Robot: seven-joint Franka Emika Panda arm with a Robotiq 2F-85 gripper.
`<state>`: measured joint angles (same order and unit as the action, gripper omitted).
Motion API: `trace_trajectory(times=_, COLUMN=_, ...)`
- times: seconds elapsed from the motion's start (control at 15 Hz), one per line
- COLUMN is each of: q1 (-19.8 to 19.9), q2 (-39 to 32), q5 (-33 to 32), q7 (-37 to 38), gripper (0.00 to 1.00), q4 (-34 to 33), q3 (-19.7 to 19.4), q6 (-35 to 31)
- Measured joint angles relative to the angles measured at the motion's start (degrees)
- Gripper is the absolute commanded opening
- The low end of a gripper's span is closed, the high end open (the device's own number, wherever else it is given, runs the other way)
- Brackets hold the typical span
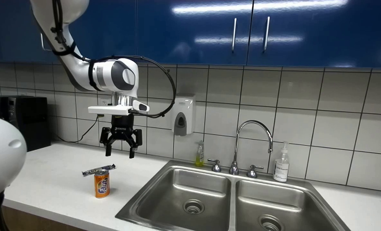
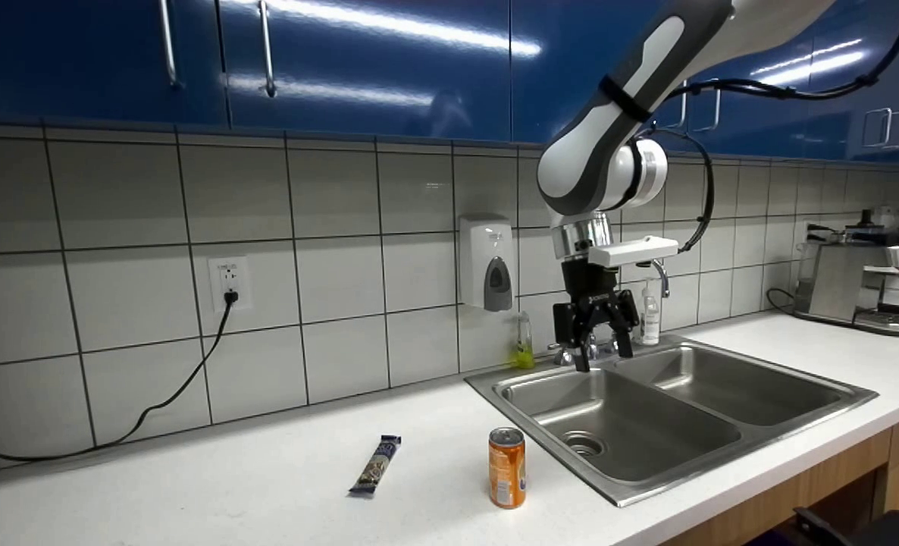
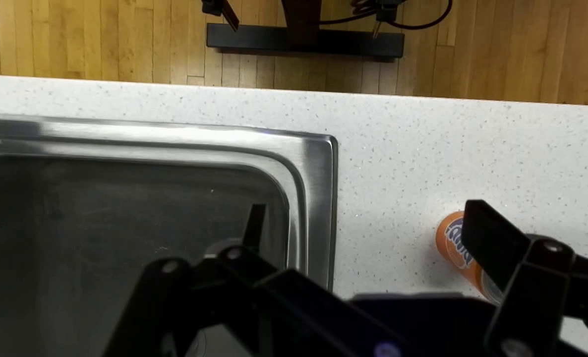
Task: Remove the can from the sink
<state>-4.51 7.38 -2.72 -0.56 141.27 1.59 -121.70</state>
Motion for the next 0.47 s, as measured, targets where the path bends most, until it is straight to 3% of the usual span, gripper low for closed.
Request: trace_trajectory(times=0.47, q1=0.0, q2=0.04, q5=0.0, q7=0.04, gripper=1.0, q4=0.3, q3=0.0, q6=0.01)
